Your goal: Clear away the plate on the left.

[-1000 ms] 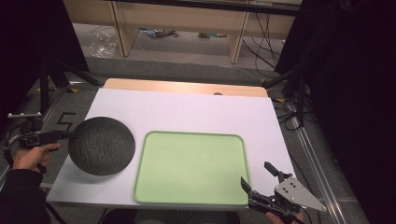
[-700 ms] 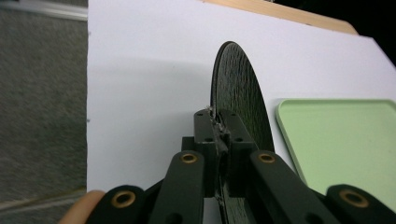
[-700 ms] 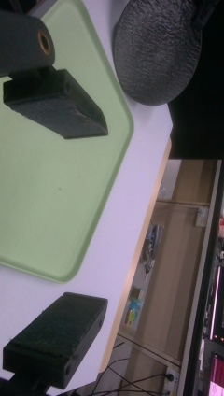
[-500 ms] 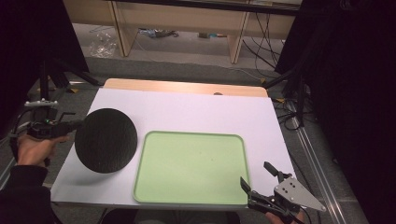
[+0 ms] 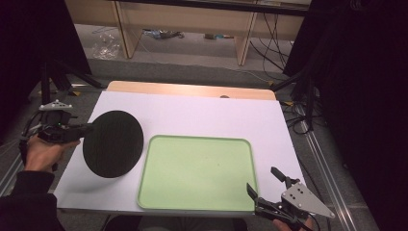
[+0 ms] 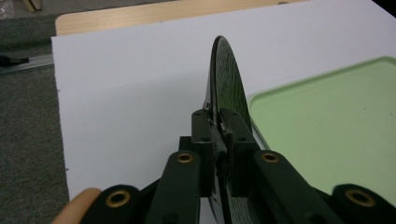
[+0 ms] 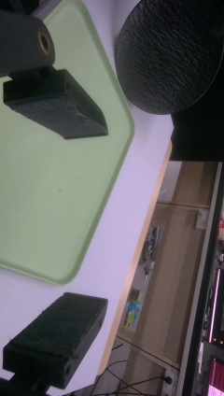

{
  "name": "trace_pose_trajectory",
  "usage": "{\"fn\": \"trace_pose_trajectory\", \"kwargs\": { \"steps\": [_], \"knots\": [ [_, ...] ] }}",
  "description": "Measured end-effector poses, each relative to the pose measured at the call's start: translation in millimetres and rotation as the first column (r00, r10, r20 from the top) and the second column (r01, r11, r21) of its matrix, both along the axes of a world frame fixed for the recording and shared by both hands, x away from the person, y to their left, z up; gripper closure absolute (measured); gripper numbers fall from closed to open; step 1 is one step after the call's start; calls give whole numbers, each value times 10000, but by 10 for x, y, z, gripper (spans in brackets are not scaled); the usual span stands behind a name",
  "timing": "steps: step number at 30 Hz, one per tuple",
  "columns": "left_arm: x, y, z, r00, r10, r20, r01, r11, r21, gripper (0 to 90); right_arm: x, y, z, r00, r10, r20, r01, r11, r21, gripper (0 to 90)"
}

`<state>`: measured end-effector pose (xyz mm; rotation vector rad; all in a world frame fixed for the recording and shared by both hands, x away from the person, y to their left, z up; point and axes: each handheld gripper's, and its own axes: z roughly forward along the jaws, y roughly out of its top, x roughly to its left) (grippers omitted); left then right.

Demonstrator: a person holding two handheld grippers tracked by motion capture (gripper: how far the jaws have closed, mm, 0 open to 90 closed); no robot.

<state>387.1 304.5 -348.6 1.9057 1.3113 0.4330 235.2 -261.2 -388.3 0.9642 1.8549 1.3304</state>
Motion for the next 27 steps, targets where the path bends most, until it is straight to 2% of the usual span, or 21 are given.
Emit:
{"fn": "trace_pose_trajectory", "kwargs": {
  "steps": [2,3,4,5,6,8,9,10,11,12,13,14,15,17,19,20,23,25,27],
  "knots": [
    [5,-40,-4,9982,-562,-231,572,9972,490,810,-1,2,-2,10000,-24,46,24,10000,32,154],
    [8,-73,-7,9969,-749,-235,761,9956,555,795,-2,2,-1,10000,-13,37,13,10000,26,153],
    [13,-103,-8,9944,-971,-413,998,9926,692,786,-2,2,-1,10000,-10,42,10,10000,24,154],
    [15,-142,-16,9931,-1049,-516,1089,9905,836,784,-4,-1,2,10000,11,-16,-11,10000,-23,154],
    [9,-174,-25,9949,-975,-258,996,9901,989,776,-2,0,0,10000,27,-13,-27,10000,-17,153],
    [12,-212,-31,9952,-941,-260,965,9884,1173,772,-3,-1,1,10000,26,-7,-26,10000,-34,154],
    [10,-215,-21,9944,-953,-464,1007,9859,1336,756,-4,-1,0,10000,39,-17,-39,10000,-17,154],
    [11,-222,-41,9942,-996,-405,1041,9861,1297,749,-3,-3,-1,10000,43,-32,-43,10000,-32,154],
    [14,-241,-58,9922,-1058,-661,1139,9842,1353,737,-3,-3,-1,10000,38,-22,-39,10000,-34,154],
    [16,-268,-88,9929,-992,-652,1070,9857,1302,692,-1,0,-2,10000,13,43,-13,10000,9,154],
    [20,-277,-104,9942,-976,-442,1024,9872,1225,692,-2,-1,1,10000,50,-18,-50,10000,-23,154],
    [28,-274,-97,9924,-1085,-575,1149,9857,1235,701,-1,2,1,10000,47,-6,-47,10000,-38,154],
    [43,-289,-116,9883,-1212,-929,1310,9856,1071,707,-2,5,1,10000,63,-10,-63,10000,-31,154],
    [60,-293,-166,9869,-1312,-940,1392,9866,851,721,-6,6,0,10000,82,-10,-82,9999,-77,154],
    [69,-285,-159,9882,-1229,-911,1320,9859,1027,768,-4,6,1,10000,81,-9,-81,9999,-81,154],
    [82,-266,-164,9883,-1151,-996,1227,9897,734,774,-5,5,1,10000,90,-11,-90,9999,-68,154],
    [92,-209,-196,9893,-1106,-954,1149,9925,410,785,-5,0,-5,10000,48,35,-47,10000,-52,154],
    [107,-149,-235,9914,-876,-969,881,9961,6,787,-5,-1,-4,10000,56,31,-56,10000,-22,154],
    [113,-120,-250,9918,-812,-983,803,9967,-137,789,-5,0,-5,10000,68,30,-68,10000,-36,154]
  ]
}}
